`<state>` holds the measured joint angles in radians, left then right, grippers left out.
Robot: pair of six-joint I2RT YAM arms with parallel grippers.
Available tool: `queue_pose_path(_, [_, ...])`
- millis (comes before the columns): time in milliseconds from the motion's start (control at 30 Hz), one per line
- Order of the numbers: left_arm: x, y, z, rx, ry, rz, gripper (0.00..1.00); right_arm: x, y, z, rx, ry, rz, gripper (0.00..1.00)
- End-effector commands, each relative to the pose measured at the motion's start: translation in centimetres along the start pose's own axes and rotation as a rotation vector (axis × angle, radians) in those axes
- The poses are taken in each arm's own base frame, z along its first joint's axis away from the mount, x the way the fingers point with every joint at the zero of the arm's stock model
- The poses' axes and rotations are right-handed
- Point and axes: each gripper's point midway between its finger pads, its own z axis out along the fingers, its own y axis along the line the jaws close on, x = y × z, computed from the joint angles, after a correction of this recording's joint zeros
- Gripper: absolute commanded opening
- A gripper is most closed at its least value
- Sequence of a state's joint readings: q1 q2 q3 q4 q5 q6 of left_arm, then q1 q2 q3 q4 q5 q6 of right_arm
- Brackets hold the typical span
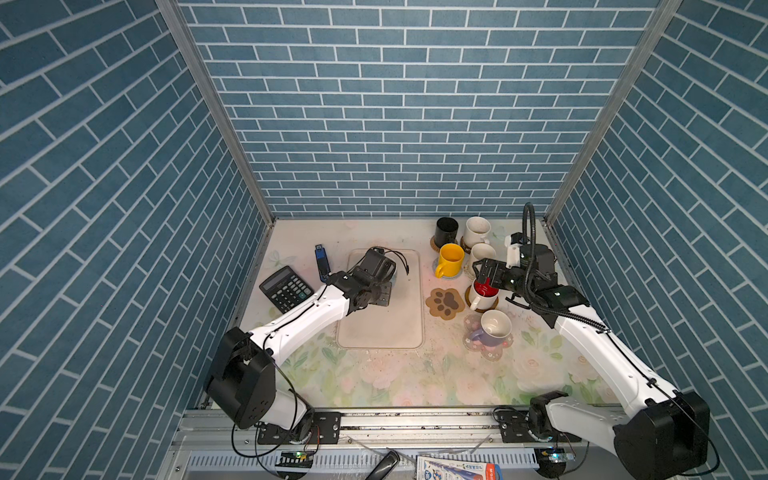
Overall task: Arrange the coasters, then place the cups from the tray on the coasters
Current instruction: 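Carry the blue floral mug toward the paw-shaped cork coaster with the left gripper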
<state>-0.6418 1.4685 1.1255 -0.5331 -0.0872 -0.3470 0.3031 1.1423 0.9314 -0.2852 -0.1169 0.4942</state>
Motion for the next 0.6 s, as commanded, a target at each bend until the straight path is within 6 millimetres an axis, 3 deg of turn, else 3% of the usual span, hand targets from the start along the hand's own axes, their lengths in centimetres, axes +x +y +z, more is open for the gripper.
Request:
queue_pose_path(0, [-2.6,-3.6,-1.7,0.129,-0.093,0.111,0.0,0.7,-1.2,-0.6,0.008,0.007,0.059,0.99])
queue_pose_path(267, [-3.2,-8.6,-1.4,0.26,-0.138,0.197,0.0,0.3,-3.3,-1.1,0.041,-0.01,0.109,0.99])
queue_pose_path(567, [-4.1,-13.1,0.4,0.327,-0.132,0.271,0.0,0.1,-5.0,-1.6,0.09,-0.04,0.129,0.99])
